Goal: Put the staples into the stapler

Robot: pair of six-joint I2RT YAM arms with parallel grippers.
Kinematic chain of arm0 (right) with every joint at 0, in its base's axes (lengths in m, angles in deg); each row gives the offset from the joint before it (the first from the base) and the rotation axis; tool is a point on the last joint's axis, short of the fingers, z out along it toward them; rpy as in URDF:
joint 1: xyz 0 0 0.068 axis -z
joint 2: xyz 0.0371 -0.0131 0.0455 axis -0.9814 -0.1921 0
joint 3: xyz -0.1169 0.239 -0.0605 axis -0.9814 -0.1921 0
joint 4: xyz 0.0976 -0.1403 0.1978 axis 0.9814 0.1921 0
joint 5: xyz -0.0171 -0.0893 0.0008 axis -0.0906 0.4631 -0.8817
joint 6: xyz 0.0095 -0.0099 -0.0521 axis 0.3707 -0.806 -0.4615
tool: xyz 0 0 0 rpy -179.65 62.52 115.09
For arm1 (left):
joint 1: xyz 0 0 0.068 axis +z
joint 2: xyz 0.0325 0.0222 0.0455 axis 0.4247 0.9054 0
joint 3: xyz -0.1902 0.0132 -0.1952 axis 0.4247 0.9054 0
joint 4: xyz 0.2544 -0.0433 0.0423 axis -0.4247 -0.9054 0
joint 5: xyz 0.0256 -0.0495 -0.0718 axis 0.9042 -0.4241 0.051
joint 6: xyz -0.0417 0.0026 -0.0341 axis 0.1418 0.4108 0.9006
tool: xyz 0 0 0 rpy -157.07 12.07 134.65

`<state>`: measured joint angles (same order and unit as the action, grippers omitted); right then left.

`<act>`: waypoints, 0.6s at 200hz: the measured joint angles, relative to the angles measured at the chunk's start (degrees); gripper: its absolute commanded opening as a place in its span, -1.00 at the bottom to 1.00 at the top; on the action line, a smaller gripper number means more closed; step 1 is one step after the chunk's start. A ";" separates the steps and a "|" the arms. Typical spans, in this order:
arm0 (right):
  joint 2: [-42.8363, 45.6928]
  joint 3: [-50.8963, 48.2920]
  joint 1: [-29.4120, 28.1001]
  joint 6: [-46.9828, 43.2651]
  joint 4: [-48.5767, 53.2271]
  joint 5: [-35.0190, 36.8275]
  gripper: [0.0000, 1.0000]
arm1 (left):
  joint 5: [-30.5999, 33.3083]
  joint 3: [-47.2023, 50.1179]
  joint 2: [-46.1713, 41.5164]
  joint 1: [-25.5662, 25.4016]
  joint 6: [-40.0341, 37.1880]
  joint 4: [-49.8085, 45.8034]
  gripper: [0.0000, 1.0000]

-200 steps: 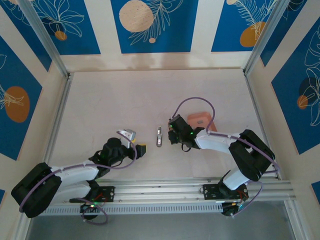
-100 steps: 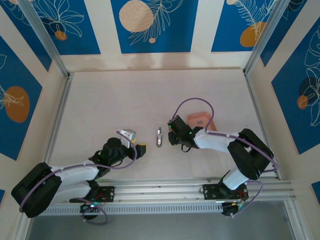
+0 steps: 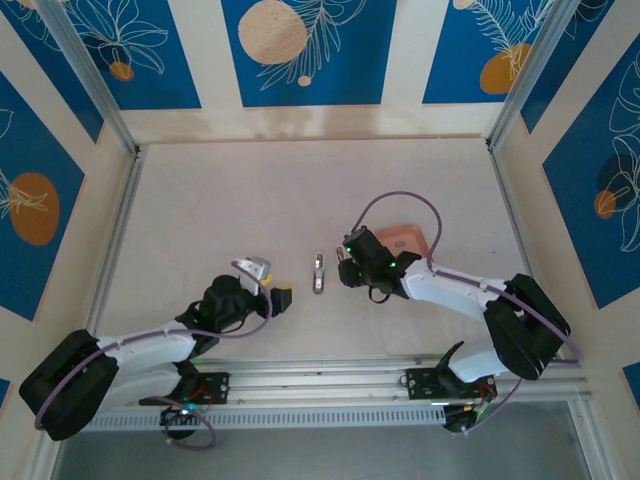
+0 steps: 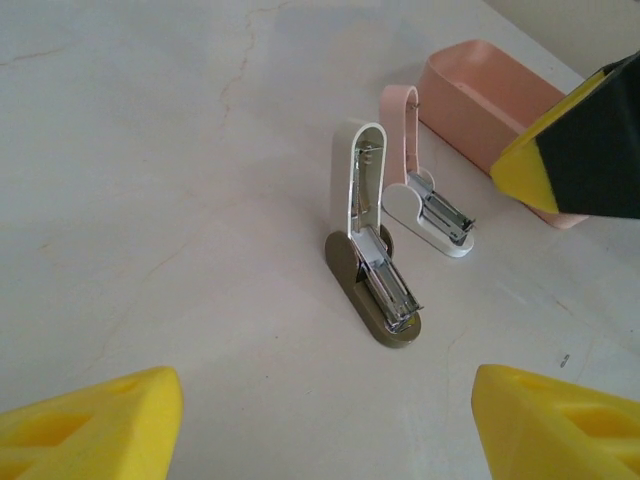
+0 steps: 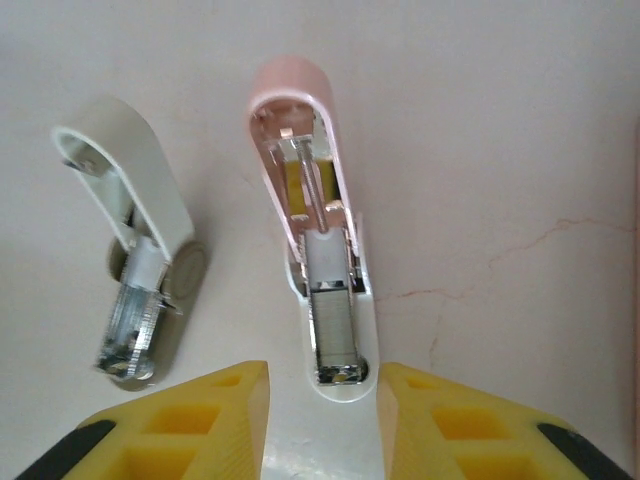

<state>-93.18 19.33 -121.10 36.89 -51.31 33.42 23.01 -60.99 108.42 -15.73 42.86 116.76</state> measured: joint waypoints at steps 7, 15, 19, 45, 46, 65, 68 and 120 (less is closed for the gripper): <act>0.24 0.28 0.85 0.48 0.17 -0.94 -0.32 | 0.00 -0.07 -0.15 0.00 0.00 -0.20 0.52; 0.22 0.72 1.95 1.05 0.57 -2.03 -0.32 | 0.02 -0.17 -0.24 0.00 0.00 -0.44 0.52; 0.09 0.94 2.54 1.40 0.79 -2.69 -0.32 | 0.02 -0.26 -0.24 0.00 0.00 -0.46 0.52; -2.56 2.80 5.35 2.86 2.27 -6.03 -0.34 | 0.00 -1.31 -0.24 0.00 0.00 -1.36 0.52; -2.56 2.80 5.35 2.86 2.27 -6.03 -0.34 | 0.02 -1.33 -0.22 0.00 0.00 -1.38 0.52; -5.99 4.09 6.05 3.48 2.93 -8.44 -0.34 | 0.02 -1.95 -0.22 0.00 0.00 -1.66 0.52; -6.71 4.33 6.10 3.54 3.15 -8.90 -0.35 | 0.02 -2.01 -0.22 0.00 -0.02 -1.68 0.52; -11.30 6.19 6.86 4.37 3.80 -12.20 -0.35 | 0.02 -2.54 -0.22 0.00 -0.02 -1.92 0.52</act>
<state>-104.48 25.51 -114.23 41.26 -47.51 21.23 23.03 -63.53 108.20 -15.73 42.84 114.84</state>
